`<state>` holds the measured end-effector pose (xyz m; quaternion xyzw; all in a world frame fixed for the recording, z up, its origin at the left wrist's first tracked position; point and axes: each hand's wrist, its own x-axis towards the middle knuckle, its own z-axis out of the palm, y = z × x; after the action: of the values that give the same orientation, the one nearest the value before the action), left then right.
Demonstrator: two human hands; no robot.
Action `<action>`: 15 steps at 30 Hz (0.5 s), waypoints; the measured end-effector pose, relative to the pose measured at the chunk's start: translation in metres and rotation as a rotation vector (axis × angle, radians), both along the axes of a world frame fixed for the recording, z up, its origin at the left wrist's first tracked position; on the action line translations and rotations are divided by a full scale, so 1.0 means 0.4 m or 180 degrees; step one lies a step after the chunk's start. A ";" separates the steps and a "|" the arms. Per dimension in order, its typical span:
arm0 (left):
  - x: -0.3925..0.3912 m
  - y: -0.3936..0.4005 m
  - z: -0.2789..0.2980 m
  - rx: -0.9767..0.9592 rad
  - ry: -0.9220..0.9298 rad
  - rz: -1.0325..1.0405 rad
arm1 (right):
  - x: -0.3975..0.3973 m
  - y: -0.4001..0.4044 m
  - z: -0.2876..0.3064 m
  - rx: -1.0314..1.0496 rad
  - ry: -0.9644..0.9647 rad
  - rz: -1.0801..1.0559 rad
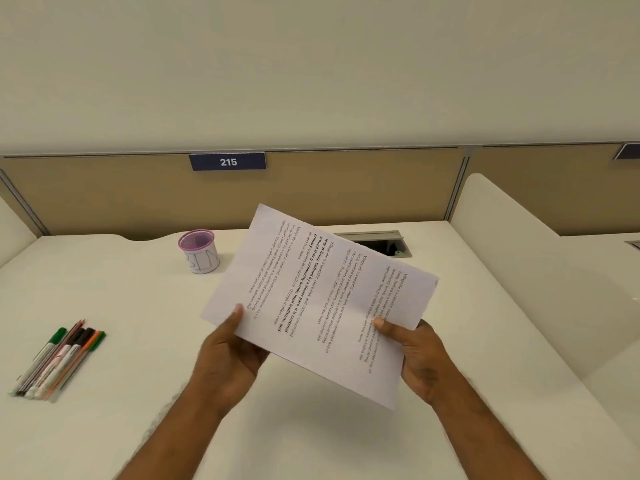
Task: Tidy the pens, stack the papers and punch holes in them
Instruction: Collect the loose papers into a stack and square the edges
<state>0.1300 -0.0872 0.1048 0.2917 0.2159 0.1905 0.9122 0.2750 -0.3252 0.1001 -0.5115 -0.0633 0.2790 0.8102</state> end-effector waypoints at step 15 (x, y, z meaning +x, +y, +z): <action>-0.054 0.148 0.054 0.1922 0.0696 -0.1626 | 0.018 -0.042 0.038 -0.0787 -0.0500 0.0834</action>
<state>0.1083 -0.0279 0.1265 0.6091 0.1666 -0.0195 0.7752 0.2821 -0.3420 0.1151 -0.6148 -0.1577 0.3470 0.6905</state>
